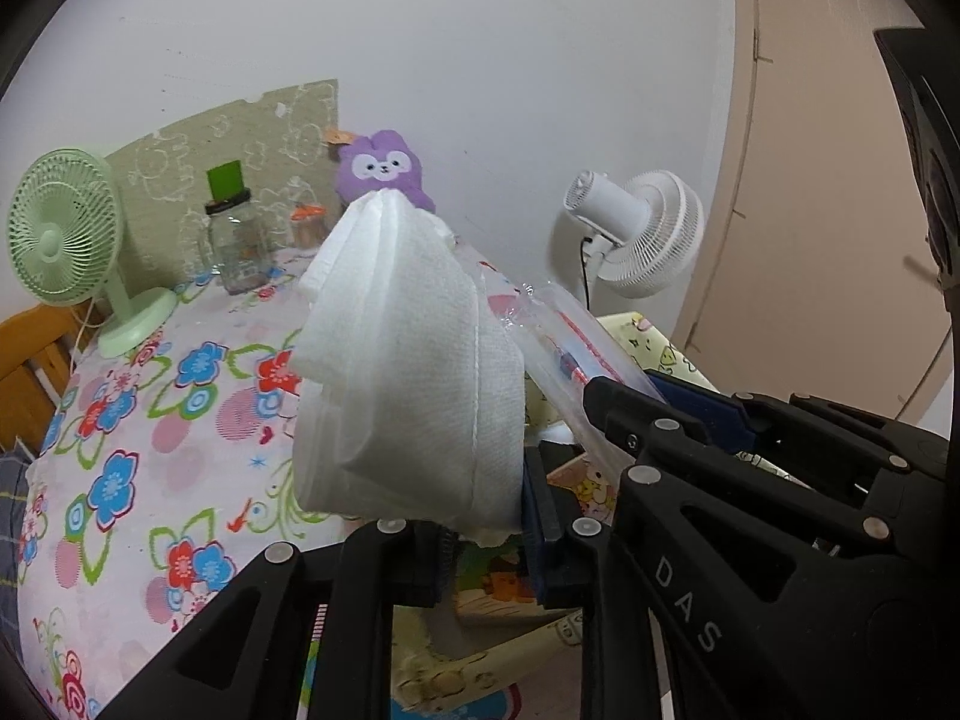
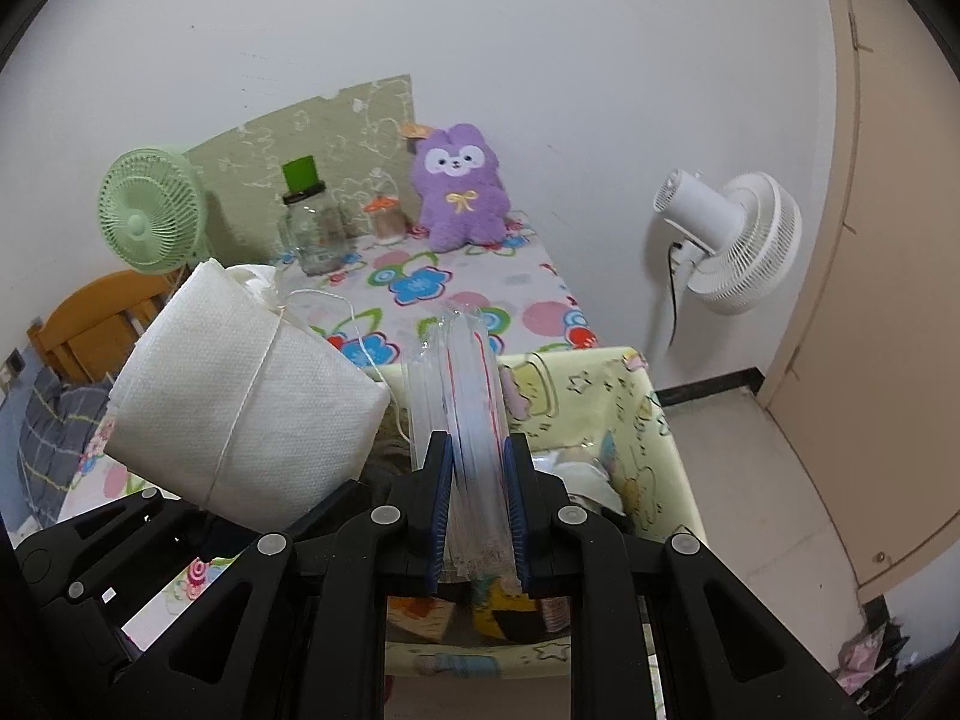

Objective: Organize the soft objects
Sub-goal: 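Lower both grippers into the box and open them to release the cloth and bag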

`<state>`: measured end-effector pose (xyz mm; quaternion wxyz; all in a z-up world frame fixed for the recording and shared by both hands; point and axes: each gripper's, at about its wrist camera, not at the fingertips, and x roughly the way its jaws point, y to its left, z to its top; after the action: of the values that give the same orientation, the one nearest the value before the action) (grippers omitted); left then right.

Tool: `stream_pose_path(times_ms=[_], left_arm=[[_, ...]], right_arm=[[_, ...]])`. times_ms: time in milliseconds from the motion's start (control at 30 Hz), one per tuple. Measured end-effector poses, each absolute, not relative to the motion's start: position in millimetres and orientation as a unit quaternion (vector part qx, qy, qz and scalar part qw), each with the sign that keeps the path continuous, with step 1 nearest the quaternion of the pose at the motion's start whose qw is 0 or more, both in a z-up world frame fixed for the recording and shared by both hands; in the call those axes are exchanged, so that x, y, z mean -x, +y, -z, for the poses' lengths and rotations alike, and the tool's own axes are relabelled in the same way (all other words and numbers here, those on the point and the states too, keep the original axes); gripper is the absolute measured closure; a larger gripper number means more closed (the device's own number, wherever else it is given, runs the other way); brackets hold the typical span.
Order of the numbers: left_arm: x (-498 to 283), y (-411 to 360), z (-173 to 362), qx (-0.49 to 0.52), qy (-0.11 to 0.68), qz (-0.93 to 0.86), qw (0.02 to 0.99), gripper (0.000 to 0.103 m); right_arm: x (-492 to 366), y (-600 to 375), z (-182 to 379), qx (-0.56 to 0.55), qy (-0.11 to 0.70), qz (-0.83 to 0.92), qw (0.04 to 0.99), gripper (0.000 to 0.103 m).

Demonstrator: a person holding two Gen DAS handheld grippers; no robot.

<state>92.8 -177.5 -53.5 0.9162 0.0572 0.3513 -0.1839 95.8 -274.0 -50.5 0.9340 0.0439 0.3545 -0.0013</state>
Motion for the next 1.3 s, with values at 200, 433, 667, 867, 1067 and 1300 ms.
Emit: stream_pose_path(times_ms=[200, 433, 667, 867, 1067, 1300], left_arm=[[-100, -188, 63, -0.059, 0.359, 0.182, 0.914, 0.066], [-104, -196, 68, -0.072, 0.363, 0.189, 0.909, 0.040], [-104, -198, 68, -0.081, 0.361, 0.183, 0.911, 0.032], [-105, -195, 68, -0.082, 0.366, 0.176, 0.910, 0.027], [-100, -191, 63, -0.080, 0.358, 0.177, 0.913, 0.024], [-92, -186, 55, -0.078, 0.347, 0.174, 0.918, 0.021]], right_arm=[[-100, -286, 59, -0.048, 0.363, 0.015, 0.930, 0.083], [-105, -294, 67, -0.058, 0.371, 0.019, 0.927, 0.083], [-109, -297, 69, -0.064, 0.369, 0.012, 0.927, 0.082], [-114, -292, 69, -0.059, 0.373, 0.008, 0.926, 0.076], [-108, -289, 65, -0.063, 0.359, 0.004, 0.931, 0.044], [-100, -283, 56, -0.057, 0.349, 0.005, 0.936, 0.032]])
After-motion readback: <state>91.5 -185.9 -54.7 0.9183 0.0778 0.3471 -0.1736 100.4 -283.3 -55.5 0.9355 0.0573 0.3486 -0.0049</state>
